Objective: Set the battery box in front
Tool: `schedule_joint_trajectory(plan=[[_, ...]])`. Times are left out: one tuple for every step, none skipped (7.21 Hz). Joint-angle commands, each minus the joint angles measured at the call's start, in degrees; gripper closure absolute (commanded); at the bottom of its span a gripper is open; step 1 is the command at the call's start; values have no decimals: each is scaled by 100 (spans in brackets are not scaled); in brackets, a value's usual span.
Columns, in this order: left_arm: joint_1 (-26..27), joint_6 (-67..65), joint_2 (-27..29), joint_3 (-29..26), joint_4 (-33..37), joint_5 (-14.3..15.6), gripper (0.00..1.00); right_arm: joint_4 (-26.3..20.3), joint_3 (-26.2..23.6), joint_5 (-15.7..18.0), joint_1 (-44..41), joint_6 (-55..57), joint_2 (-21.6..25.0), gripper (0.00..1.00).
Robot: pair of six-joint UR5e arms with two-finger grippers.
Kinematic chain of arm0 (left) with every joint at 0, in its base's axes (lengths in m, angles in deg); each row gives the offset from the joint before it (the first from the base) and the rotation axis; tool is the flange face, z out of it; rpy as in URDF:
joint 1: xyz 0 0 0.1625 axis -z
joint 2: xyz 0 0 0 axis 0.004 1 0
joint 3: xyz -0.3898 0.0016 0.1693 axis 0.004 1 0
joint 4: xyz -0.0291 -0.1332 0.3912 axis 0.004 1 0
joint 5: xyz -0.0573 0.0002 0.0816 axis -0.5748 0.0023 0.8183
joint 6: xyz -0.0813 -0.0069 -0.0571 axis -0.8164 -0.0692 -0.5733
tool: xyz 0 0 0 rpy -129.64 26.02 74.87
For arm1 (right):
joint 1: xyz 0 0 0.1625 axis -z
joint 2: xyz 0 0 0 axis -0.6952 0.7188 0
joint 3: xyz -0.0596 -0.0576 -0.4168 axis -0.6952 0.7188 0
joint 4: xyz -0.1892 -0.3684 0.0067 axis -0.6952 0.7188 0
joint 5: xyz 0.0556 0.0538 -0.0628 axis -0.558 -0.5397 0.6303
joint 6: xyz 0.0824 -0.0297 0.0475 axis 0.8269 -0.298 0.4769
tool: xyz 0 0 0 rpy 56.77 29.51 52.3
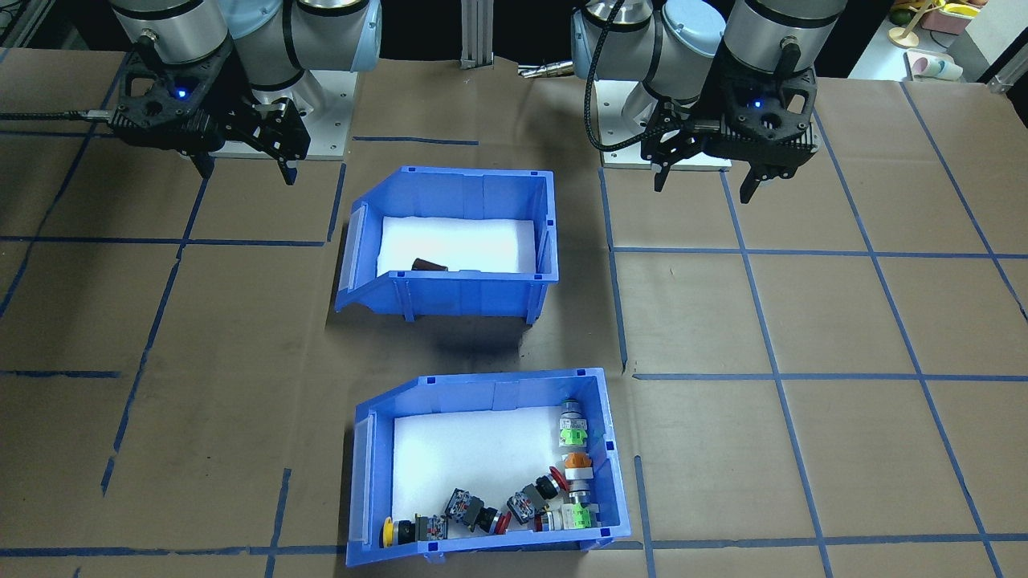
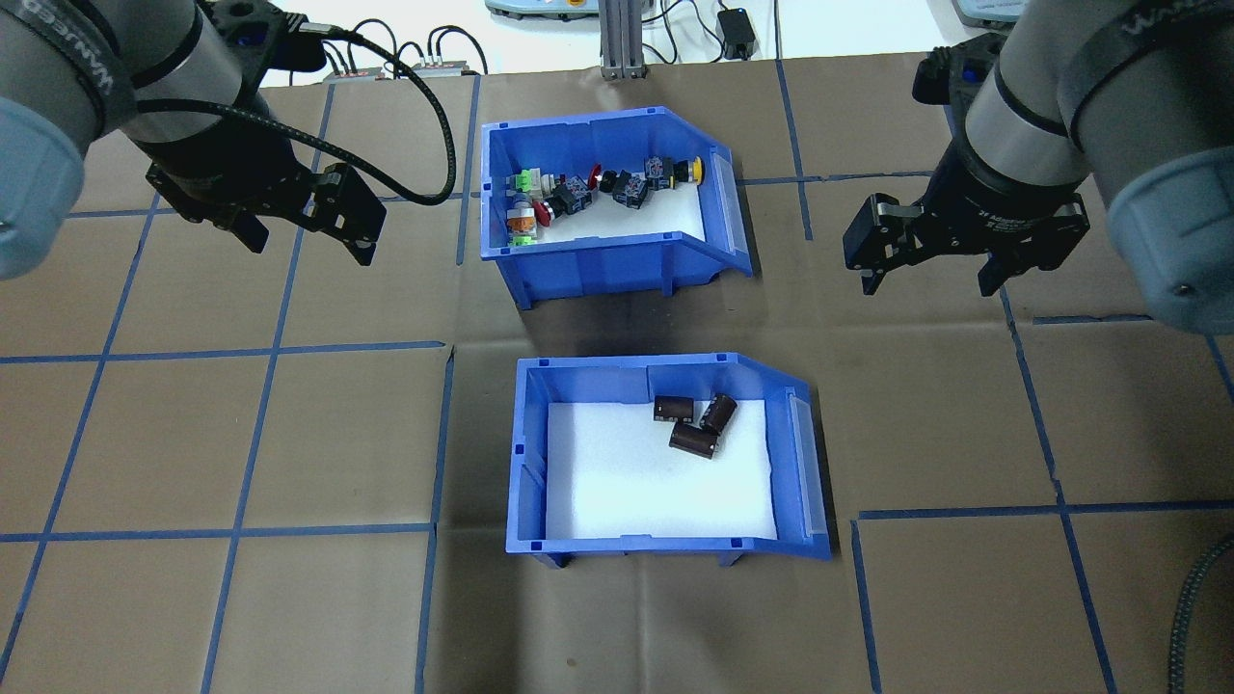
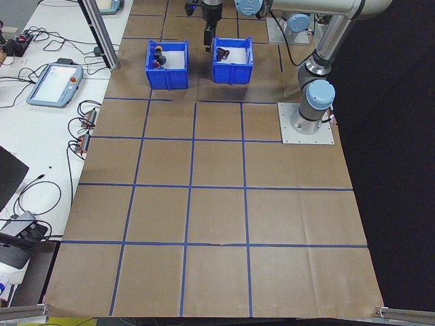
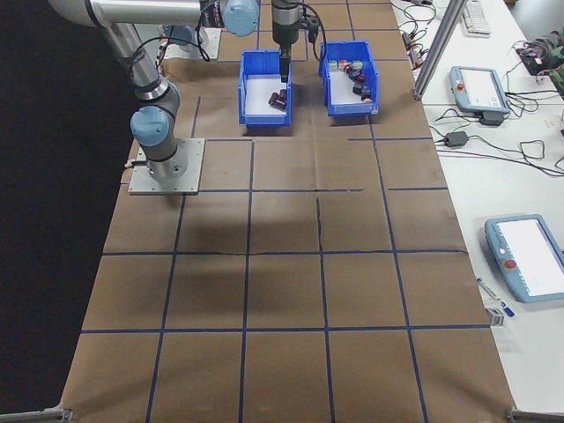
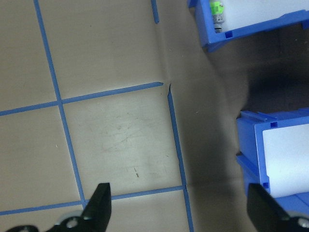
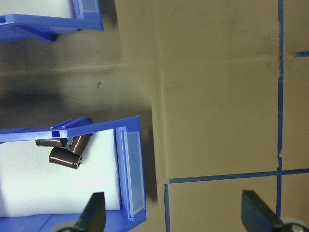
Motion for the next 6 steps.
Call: schedule_joint_trajectory(plan=[[-7,0,1,8,0,-14,0,8,-3,8,6,-1,9,0],[-7,0,-8,43,0,-5,0,8,-3,17,6,-1,9,0],[2,0,-8,43,0,-5,0,8,-3,8,6,-36,9,0],[2,0,-26,43,0,-5,0,8,5,43,6,-89,9,0],[2,0,-26,43,0,-5,0,51,14,61,6,-237,1,0],[2,0,-35,87,-9,-31,0,147,67,52,15,-900,-69,0]])
